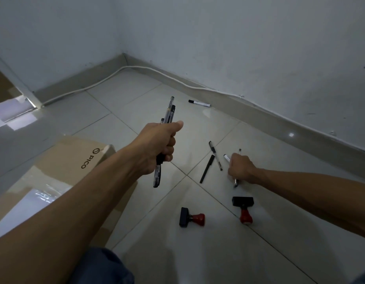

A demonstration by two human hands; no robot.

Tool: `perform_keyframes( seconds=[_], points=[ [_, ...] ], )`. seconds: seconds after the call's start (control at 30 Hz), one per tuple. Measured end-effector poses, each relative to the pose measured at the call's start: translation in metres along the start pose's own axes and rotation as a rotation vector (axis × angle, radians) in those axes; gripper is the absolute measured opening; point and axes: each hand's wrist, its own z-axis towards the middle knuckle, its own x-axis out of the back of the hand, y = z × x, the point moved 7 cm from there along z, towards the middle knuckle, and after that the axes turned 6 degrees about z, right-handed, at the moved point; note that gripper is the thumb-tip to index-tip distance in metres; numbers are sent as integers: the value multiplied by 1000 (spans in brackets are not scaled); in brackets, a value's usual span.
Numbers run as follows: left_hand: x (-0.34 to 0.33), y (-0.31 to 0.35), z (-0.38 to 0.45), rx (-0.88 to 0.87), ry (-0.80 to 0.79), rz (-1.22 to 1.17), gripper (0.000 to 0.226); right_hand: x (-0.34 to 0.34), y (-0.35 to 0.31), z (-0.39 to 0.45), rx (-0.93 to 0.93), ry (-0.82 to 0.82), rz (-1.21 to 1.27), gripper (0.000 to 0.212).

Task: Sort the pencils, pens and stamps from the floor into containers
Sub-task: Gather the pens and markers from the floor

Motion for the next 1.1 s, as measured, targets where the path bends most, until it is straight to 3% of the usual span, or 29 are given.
perform_keyframes(
  seconds=[0.13, 0.2, 0.33, 0.4, 0.63, 0.83, 0.97, 1.1],
  points=[
    [2, -2, 4, 3, 4, -10, 37, 8, -20, 13, -2, 58, 159, 25],
    [0, -4, 7, 10, -5, -7, 37, 1, -28, 18, -6, 60, 201, 31],
    [-2, -8, 11, 22, -20, 5, 37, -29, -39, 23, 0, 2, 176, 84],
    [-2, -9, 13, 25, -20, 9, 36, -40, -46, 22, 19, -3, 78, 99],
    [-1, -14, 21, 37, -24, 8, 36, -48, -64, 19, 53, 13, -138, 92],
    [2, -15, 22, 32, -23, 25, 36, -54, -60, 16, 147, -16, -350, 104],
    [8, -18, 23, 45, 4, 18, 35, -51, -56, 14, 183, -56, -364, 110],
    [10, -18, 22, 50, 14, 15, 35, -42, -57, 7, 245, -60, -344, 89]
  ],
)
